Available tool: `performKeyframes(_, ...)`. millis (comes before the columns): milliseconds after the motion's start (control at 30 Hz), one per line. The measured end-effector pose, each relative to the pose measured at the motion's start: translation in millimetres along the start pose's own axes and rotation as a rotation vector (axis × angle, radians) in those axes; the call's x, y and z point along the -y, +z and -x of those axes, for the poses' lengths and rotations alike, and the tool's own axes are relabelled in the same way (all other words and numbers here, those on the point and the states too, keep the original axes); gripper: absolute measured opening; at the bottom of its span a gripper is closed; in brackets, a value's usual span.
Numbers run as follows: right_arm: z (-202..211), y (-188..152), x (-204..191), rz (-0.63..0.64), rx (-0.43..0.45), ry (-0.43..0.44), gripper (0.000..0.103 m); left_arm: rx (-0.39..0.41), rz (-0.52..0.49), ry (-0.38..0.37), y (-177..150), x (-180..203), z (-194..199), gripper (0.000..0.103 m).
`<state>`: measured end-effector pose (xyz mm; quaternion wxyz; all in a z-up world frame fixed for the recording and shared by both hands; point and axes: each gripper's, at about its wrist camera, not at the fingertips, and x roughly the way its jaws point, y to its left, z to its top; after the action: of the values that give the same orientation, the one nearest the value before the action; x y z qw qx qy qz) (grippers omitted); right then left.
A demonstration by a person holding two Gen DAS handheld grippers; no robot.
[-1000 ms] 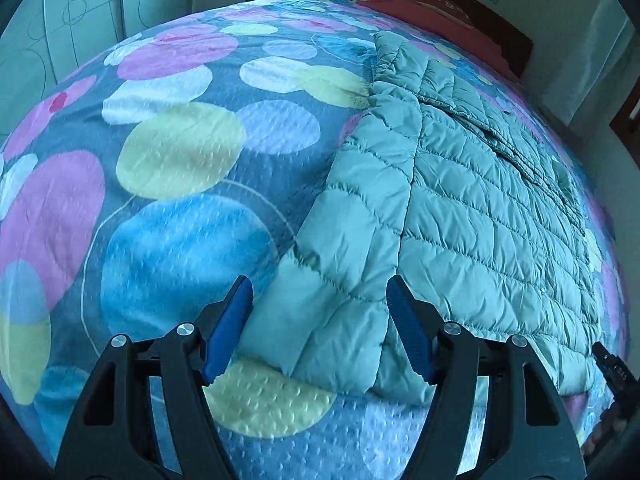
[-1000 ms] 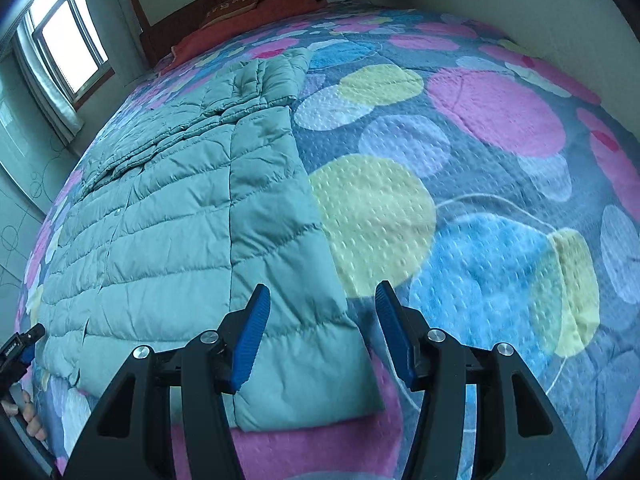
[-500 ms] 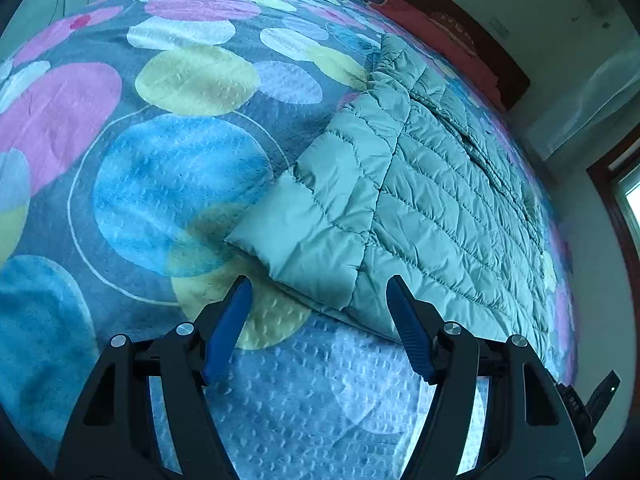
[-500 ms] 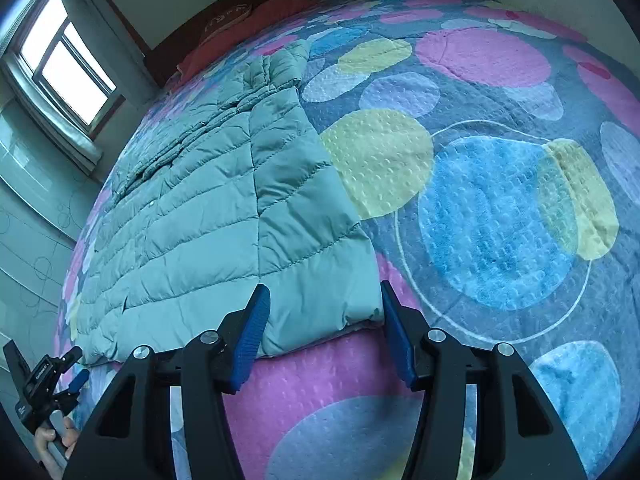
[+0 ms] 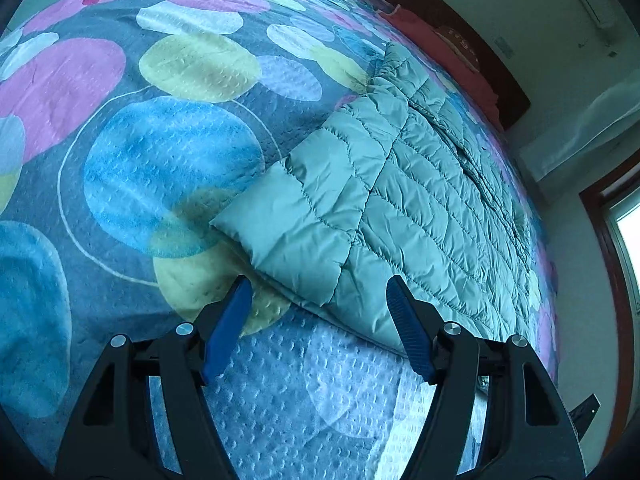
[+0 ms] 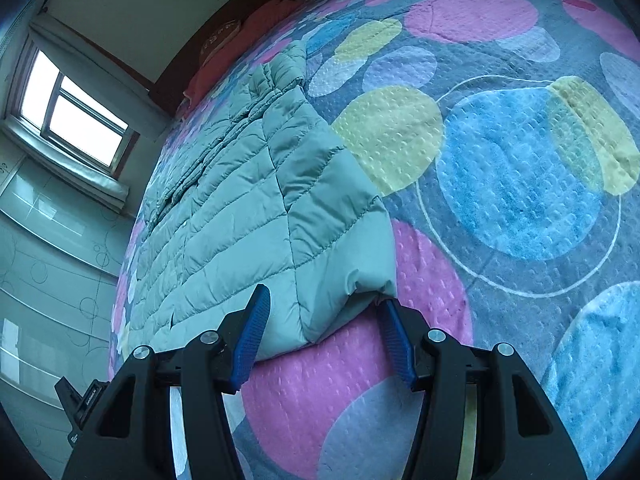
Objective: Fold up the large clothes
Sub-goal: 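Grasp the coat edge with the left tool while the right tool grasps the hem corner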
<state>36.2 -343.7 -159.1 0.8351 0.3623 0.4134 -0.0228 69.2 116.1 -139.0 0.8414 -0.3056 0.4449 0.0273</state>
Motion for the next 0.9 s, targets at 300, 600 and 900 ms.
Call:
performKeyframes(300,-22.9,13.8,-5.0,-0.023,0.039,0.018,0.029,-0.004,0.056,-0.067,17.3,-1.2,-22.2,0.016)
performKeyframes(600,-8.6,10.5,-6.6,0.027,0.068,0.049,0.005,0.071,-0.018,-0.107,18.9,5.3,-0.5,0.003)
performKeyframes(900,33.9,-1.8,-16.4,0.096,0.113,0.104,0.004,0.1,-0.083,-0.165,15.3,12.3,37.1,0.002)
